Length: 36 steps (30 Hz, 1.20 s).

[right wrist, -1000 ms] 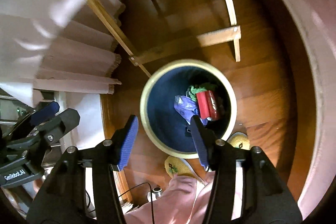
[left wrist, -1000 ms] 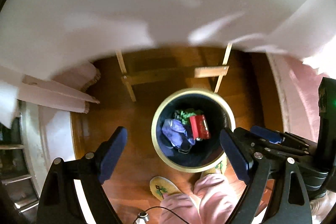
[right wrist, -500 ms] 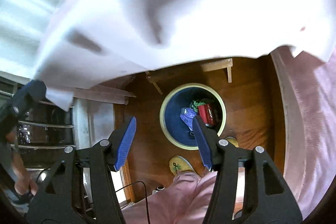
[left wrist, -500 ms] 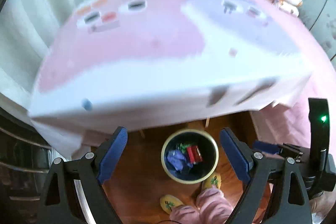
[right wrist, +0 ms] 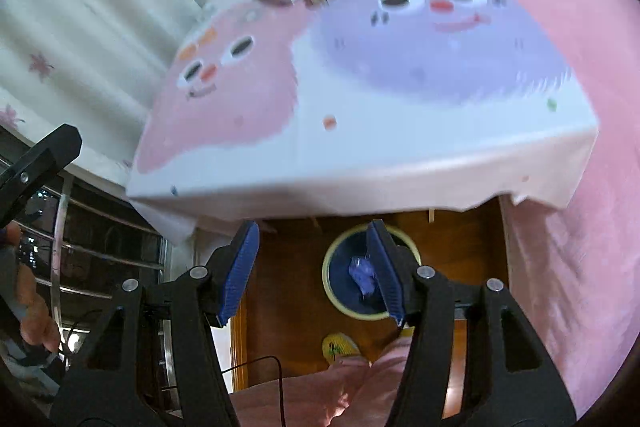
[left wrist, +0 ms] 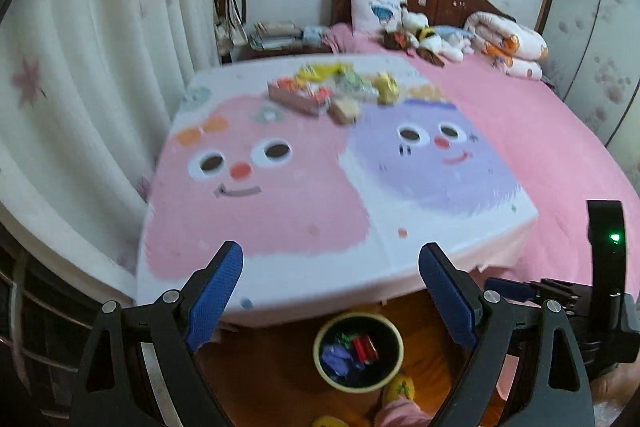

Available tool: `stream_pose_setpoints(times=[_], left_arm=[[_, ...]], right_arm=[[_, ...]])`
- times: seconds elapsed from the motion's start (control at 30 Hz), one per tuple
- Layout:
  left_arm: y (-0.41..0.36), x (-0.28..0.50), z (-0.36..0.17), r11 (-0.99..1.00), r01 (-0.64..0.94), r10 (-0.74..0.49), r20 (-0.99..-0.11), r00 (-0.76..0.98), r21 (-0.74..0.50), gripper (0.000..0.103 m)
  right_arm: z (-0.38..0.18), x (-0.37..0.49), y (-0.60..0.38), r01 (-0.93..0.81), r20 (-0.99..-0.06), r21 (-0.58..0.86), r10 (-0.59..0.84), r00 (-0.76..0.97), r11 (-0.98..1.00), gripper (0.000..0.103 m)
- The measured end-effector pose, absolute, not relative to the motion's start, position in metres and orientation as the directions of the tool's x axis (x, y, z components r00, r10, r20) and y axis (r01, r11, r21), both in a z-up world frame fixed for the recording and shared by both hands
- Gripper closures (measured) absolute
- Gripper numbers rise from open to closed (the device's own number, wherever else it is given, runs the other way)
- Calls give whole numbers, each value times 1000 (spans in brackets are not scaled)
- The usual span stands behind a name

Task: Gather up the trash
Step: 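Raise both open tools back over the table, then grasp the beige box with the right tool while the left tool grasps the B.Duck milk carton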

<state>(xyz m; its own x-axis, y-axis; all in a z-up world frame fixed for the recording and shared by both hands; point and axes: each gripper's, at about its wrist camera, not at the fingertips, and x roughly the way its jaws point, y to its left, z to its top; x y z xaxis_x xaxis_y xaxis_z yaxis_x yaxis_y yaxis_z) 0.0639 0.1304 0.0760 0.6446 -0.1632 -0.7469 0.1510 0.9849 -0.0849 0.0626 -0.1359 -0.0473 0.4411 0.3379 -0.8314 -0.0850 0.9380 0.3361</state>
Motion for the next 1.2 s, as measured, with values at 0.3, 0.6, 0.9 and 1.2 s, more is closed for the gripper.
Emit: stream_pose_setpoints(times=[0.3, 0.6, 0.9, 1.2], left_arm=[[154, 91, 131, 992, 80, -124, -718, 685, -95, 12], [157, 151, 141, 990, 12, -112, -743, 659, -139, 12], [130, 259, 103, 984, -136, -8, -798, 602, -112, 12], [116, 341, 35, 927, -352, 69, -861, 504, -131, 12]], right_arm=[[27, 81, -137, -114, -762, 298, 308, 570, 948, 50], [58, 152, -157, -154, -719, 301, 330, 611, 941, 50], [5, 298, -159, -310, -764, 284, 409, 498, 907, 50], [-77, 423, -127, -466, -814, 231, 433, 388, 854, 50]])
